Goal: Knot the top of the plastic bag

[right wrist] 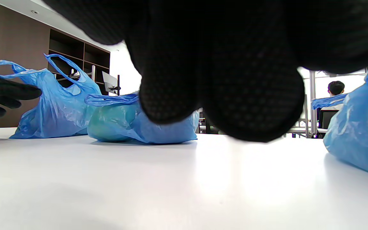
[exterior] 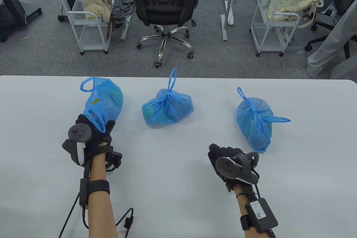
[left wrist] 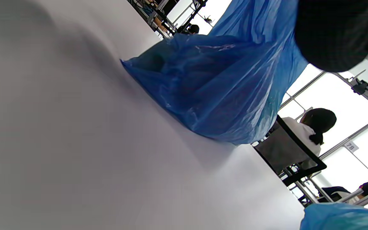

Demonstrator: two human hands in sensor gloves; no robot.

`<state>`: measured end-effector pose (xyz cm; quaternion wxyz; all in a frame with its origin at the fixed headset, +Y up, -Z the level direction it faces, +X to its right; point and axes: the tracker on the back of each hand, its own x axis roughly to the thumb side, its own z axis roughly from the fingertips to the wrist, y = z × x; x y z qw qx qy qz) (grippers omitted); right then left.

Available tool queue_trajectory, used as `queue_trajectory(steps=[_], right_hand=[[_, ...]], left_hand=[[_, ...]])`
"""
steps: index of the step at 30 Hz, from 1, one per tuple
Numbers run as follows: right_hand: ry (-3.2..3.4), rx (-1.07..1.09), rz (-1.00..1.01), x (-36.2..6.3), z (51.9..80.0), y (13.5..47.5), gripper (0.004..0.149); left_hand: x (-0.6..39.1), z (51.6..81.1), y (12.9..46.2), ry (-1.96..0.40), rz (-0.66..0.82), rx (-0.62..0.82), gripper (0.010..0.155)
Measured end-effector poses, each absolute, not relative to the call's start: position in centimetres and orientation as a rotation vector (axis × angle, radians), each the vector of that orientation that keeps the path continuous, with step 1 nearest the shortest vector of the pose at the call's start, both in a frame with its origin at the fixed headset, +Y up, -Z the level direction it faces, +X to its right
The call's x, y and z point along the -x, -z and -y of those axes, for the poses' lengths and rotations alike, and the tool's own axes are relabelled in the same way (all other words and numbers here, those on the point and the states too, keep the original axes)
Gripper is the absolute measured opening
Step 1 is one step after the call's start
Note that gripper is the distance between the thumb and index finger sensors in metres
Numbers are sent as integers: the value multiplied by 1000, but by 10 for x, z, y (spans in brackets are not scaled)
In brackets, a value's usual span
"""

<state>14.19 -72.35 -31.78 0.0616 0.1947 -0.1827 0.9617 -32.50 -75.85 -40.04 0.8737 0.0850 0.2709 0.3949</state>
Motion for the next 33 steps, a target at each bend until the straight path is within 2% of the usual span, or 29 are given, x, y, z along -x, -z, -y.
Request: queue_trajectory(steps=[5, 9, 11, 13, 14, 17, 19, 25, 33], right_hand=[[-2884, -600, 544, -140, 725, 319, 43], [-2872, -615, 524, -136, 728, 320, 44], [-2869, -629, 515, -133, 729, 321, 44], [-2865, -644, 519, -130, 729, 321, 43], [-2858, -651, 526, -128, 728, 321, 43], [-2845, -658, 528, -126, 728, 320, 44], [-2848, -664, 536, -125, 727, 318, 43], [-2857, -656, 537, -125, 727, 317, 43], [-2857, -628, 548, -130, 723, 317, 44]], left_hand=[[320, 746, 417, -820, -619, -271, 101], [322, 736, 428, -635, -677, -383, 99], [324, 734, 432, -627, -687, -356, 94], [326, 732, 435, -621, -693, -380, 84], [327, 732, 436, -612, -709, -419, 76], [331, 733, 437, -614, -722, -419, 49], [334, 735, 437, -639, -718, -426, 38], [347, 737, 431, -770, -665, -431, 35], [368, 702, 410, -862, -602, -576, 35]])
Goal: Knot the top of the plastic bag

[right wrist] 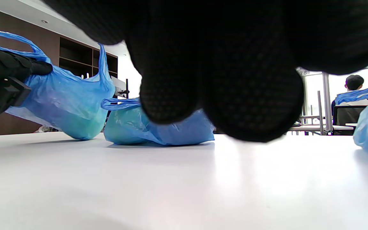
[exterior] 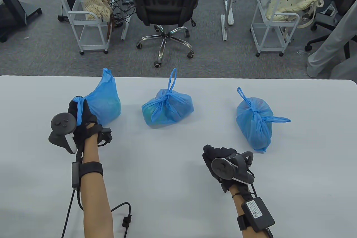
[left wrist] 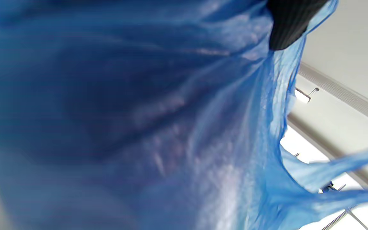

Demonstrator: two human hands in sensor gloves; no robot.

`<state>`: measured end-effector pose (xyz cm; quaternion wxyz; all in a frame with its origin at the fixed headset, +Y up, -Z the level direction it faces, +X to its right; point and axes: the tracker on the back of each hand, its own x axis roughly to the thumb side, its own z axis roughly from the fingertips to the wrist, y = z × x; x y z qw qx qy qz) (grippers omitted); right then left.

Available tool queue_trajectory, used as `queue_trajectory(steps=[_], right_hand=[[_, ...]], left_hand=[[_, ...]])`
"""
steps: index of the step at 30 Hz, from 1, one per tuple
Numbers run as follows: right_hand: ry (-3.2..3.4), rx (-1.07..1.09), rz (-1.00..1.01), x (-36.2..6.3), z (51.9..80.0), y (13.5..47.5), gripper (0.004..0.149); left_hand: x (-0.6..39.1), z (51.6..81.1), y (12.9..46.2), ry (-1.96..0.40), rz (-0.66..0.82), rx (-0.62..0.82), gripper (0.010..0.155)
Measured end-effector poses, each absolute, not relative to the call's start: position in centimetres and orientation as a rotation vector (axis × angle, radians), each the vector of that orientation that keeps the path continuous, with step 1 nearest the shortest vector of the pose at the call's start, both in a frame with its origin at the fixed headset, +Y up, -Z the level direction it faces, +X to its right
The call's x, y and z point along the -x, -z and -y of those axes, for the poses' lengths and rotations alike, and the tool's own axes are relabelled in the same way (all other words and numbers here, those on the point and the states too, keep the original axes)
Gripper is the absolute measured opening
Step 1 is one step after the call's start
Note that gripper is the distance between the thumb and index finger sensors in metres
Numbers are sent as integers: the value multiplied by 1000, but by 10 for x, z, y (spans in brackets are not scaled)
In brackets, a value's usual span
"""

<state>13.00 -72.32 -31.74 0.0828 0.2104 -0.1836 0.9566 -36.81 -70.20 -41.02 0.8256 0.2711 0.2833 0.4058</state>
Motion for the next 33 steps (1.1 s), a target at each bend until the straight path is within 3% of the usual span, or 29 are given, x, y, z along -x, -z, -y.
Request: queue_trajectory(steps=[8, 13, 17, 26, 33], right_hand=[[-2808, -596, 588, -134, 713, 314, 44], [-2711, -546, 627, -133, 703, 310, 43], [-2607, -492, 666, -133, 692, 301, 44], [-2407, -249, 774, -146, 686, 276, 43], [-2363, -215, 780, -165, 694, 272, 43]], left_hand=[[371, 639, 372, -965, -532, -702, 35], [352, 596, 340, -1004, -441, -730, 35], [329, 582, 317, -1131, -355, -721, 35], [252, 615, 285, -1366, -210, -565, 35], [192, 693, 287, -1552, -157, -300, 35]])
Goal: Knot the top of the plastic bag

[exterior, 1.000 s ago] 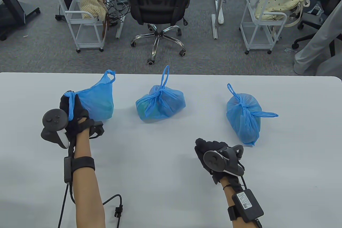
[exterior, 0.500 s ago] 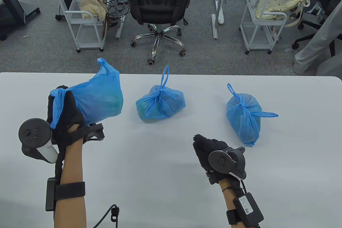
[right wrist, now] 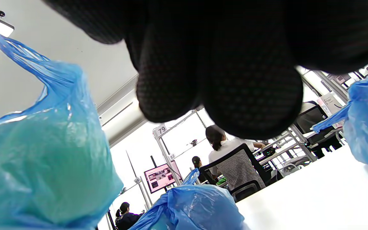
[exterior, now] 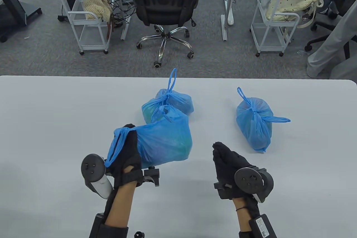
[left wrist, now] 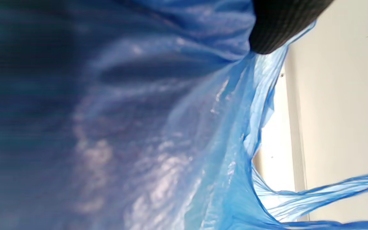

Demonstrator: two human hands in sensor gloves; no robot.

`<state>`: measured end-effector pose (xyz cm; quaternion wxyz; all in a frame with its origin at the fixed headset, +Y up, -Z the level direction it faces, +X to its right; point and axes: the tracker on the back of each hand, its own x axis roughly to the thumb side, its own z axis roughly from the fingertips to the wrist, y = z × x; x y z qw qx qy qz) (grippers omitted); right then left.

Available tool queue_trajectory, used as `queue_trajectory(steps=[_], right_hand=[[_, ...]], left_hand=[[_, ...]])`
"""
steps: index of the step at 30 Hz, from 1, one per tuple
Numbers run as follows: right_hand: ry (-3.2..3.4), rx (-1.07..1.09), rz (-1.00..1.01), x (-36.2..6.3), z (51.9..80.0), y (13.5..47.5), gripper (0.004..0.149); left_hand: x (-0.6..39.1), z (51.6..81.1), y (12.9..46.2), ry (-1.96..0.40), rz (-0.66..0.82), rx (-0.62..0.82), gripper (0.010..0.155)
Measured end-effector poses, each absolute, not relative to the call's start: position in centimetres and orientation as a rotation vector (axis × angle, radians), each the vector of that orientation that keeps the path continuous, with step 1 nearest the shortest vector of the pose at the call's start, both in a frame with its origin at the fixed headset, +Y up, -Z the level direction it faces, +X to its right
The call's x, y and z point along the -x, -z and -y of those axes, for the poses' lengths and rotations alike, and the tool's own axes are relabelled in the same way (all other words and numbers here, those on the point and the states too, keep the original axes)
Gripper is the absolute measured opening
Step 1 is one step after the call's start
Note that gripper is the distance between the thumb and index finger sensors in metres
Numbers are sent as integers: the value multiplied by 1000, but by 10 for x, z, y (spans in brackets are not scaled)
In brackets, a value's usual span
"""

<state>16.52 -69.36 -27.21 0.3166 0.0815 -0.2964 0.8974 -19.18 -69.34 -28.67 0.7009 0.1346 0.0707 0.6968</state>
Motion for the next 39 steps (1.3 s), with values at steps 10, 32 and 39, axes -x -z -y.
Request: queue_trajectory(steps=[10, 32, 39], right_hand=[[-2453, -175, 532, -167, 709, 285, 44], [-2309, -49, 439, -119, 701, 301, 56], [-2046, -135, 403, -131, 712, 298, 36]], left_hand=[[166, 754, 302, -1706, -38, -41, 35], [144, 775, 300, -1636, 78, 150, 41], [145, 754, 301, -1620, 267, 264, 67]])
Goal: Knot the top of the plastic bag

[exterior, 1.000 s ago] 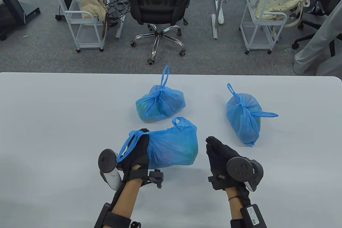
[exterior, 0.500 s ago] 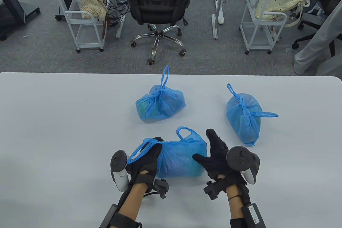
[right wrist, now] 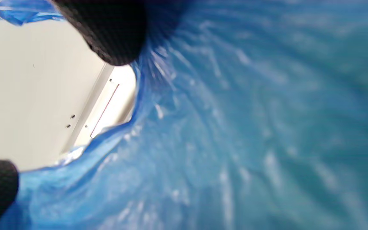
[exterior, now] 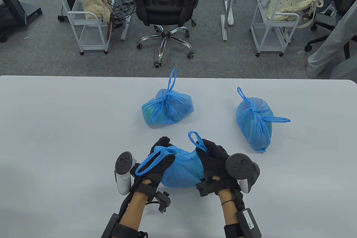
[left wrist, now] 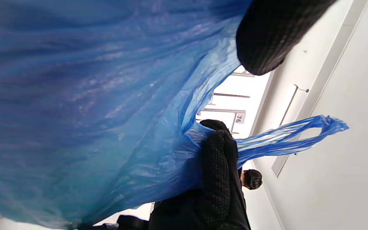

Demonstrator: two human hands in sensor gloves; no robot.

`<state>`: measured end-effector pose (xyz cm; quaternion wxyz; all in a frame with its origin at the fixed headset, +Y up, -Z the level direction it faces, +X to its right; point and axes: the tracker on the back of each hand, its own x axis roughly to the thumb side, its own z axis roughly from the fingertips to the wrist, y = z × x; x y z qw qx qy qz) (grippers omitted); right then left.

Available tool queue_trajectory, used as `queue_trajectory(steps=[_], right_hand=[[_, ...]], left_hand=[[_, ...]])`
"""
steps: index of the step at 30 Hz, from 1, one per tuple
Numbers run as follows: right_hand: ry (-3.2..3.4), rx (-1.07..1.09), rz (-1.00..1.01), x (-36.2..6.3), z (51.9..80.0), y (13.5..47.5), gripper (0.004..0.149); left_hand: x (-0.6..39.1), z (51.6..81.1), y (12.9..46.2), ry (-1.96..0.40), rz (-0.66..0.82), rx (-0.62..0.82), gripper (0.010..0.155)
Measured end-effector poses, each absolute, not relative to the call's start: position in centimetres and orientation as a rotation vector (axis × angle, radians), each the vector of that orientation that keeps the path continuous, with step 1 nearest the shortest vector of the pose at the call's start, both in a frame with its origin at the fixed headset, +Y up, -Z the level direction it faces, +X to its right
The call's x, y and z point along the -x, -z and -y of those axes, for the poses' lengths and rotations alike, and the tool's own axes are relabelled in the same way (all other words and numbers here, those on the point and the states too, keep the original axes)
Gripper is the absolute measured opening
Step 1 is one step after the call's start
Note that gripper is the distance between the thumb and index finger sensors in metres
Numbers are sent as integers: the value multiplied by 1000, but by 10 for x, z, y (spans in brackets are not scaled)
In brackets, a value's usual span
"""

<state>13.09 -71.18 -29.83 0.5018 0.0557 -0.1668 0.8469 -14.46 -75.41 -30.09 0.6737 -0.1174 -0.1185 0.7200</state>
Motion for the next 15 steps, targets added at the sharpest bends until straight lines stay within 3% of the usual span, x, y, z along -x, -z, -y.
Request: queue_trajectory(steps=[5, 15], right_hand=[[-1884, -160, 284, -133, 719, 297, 37], [-1721, -295, 165, -122, 717, 296, 36]], left_hand=[[142, 749, 299, -1587, 280, 208, 40], [132, 750, 296, -1601, 290, 193, 36]])
